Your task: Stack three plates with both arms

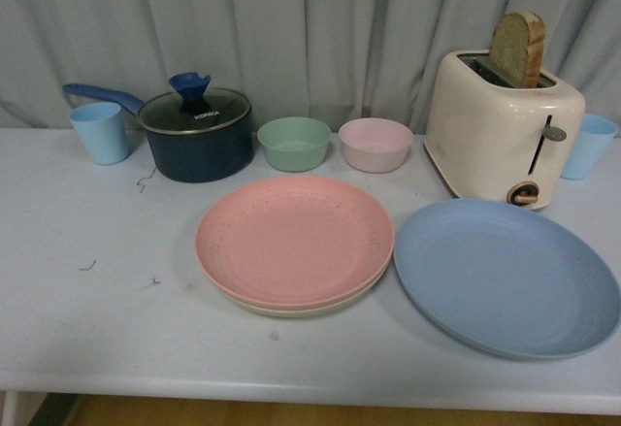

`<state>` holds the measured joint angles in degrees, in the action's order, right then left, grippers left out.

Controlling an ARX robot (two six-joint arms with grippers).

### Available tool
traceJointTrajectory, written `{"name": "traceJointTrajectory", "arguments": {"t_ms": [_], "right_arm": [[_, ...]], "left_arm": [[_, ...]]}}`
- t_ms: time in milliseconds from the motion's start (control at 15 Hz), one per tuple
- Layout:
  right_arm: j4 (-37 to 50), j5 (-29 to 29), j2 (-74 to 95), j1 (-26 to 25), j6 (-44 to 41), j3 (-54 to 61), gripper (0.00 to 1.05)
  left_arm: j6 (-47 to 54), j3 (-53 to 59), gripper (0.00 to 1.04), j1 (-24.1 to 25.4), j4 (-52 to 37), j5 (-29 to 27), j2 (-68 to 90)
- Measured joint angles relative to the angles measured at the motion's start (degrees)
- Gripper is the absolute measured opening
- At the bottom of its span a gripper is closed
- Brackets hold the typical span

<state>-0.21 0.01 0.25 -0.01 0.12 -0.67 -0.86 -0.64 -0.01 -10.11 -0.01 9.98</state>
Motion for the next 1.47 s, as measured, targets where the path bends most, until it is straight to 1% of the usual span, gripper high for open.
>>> {"name": "traceJointTrajectory", "arguments": {"t_ms": [133, 200, 267, 400, 467, 867, 933, 1000, 1067, 1133, 1200, 1267, 1333, 1400, 1467], "right_arm": [[0.0, 0.0, 0.0, 0.0, 0.0, 0.0, 0.98], [0.0, 0.0, 0.0, 0.0, 0.0, 0.0, 0.98], [0.1, 0.0, 0.0, 0.0, 0.0, 0.0, 0.98], [0.0, 0.0, 0.0, 0.0, 0.0, 0.0, 0.98], [0.0, 0.0, 0.0, 0.0, 0.0, 0.0, 0.98], [0.0, 0.0, 0.0, 0.0, 0.0, 0.0, 0.98], [2.6, -6.1, 1.6, -1.9, 1.0, 0.0, 0.98], [12.3, -24.0, 11.0, -10.0, 5.5, -0.7, 0.98], [21.4, -35.8, 21.6, -13.2, 10.1, -0.9, 0.98], [31.5, -42.2, 31.3, -13.0, 12.4, -1.3, 0.98], [43.7, -40.2, 43.8, -13.6, 14.1, -3.6, 0.98], [54.8, -34.9, 56.9, -14.4, 15.3, -7.8, 0.98], [64.2, -28.3, 70.0, -14.4, 15.5, -13.3, 0.98], [68.4, -21.5, 82.2, -14.2, 15.5, -19.1, 0.98], [65.9, -15.6, 92.9, -13.5, 15.7, -25.3, 0.98]], "left_arm": [[0.0, 0.0, 0.02, 0.0, 10.7, 0.0, -9.0], [0.0, -0.3, 0.02, 0.0, 9.4, -0.1, -9.5], [0.0, 0.0, 0.02, 0.0, 10.8, 0.0, -9.5], [0.0, 0.0, 0.02, 0.0, 10.3, 0.0, -9.5], [0.0, 0.0, 0.07, 0.0, 10.3, 0.0, -9.5], [0.0, 0.0, 0.81, 0.0, 10.3, 0.0, -9.5], [0.0, 0.0, 0.91, 0.0, 10.3, 0.0, -9.5], [0.3, 0.0, 1.0, 0.0, 10.3, 0.2, -9.5], [0.2, 0.0, 0.97, 0.0, 10.3, -0.2, -9.5], [0.2, 0.0, 0.98, 0.0, 10.3, 0.0, -9.5], [0.2, 0.0, 0.98, 0.0, 10.3, 0.0, -9.5], [0.3, 0.0, 0.98, 0.0, 10.3, 0.0, -9.5], [0.3, 0.0, 0.98, 0.0, 10.3, 0.0, -9.5], [0.2, 0.0, 0.98, 0.0, 10.3, 0.0, -9.5], [0.2, 0.0, 0.98, 0.0, 10.3, 0.0, -9.5]]}}
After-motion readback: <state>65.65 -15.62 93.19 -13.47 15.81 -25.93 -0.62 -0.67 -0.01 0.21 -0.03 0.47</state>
